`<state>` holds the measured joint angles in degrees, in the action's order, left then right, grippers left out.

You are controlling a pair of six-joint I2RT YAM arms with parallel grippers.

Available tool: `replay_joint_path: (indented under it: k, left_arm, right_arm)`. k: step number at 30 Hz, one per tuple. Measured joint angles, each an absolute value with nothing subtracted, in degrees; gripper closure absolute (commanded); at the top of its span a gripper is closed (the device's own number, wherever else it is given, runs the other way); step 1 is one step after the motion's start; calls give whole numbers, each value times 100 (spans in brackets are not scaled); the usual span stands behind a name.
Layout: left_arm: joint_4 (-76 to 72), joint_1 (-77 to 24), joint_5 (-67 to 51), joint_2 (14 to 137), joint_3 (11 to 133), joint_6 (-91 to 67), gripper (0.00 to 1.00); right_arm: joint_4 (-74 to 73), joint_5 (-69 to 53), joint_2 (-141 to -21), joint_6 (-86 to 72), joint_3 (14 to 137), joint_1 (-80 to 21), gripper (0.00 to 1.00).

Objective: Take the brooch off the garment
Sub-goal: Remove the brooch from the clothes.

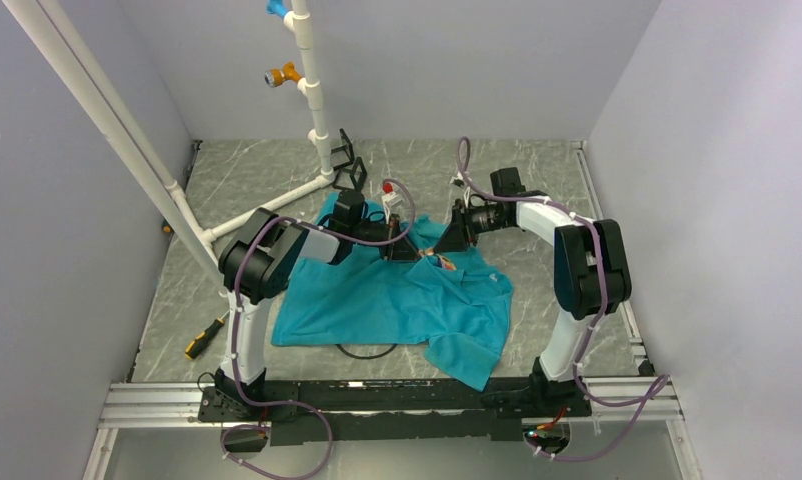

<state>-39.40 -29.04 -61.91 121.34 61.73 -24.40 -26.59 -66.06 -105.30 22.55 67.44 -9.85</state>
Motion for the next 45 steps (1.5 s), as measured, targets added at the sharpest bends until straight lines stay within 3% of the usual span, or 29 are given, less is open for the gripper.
replay_joint_path:
  k: [6,12,19,20,23,26,40,45]
  left_arm:
    - [-3900,-2943,-6239,12134,6224,-2418,100]
    - [-3863,-2982,-6307,12134,6241,-2418,100]
    - [-3824,-2995,-6311,12134,6300,-2418,100]
    - [-3822,-2995,-6311,12134,6305,-2423,97]
    - [-3833,-2993,-6309,12134,6305,-2467,73]
    - [-3972,-2982,-6278,12134,6300,-2600,63]
    - [-5041,-2733,-5745,11939,5621,-3273,59]
    - [-5583,-2735,-5629,11939,5583,-3723,49]
  right_arm:
    - [-2650,-6593,-10669,2255,6790,-1068,59]
    - [-2615,-6523,-10803,2226,6790,-1127,67]
    - [-2499,-6530,-10812,2141,6838,-1146,91]
    - [-2493,-6532,-10812,2137,6840,-1146,93]
    - [-2471,-6519,-10812,2121,6840,-1146,97]
    - [-2329,-6464,-10787,2040,6794,-1146,100]
    - [16,-5680,-9642,51,5085,-1153,100]
    - [862,-5264,-9282,-659,4545,-1157,100]
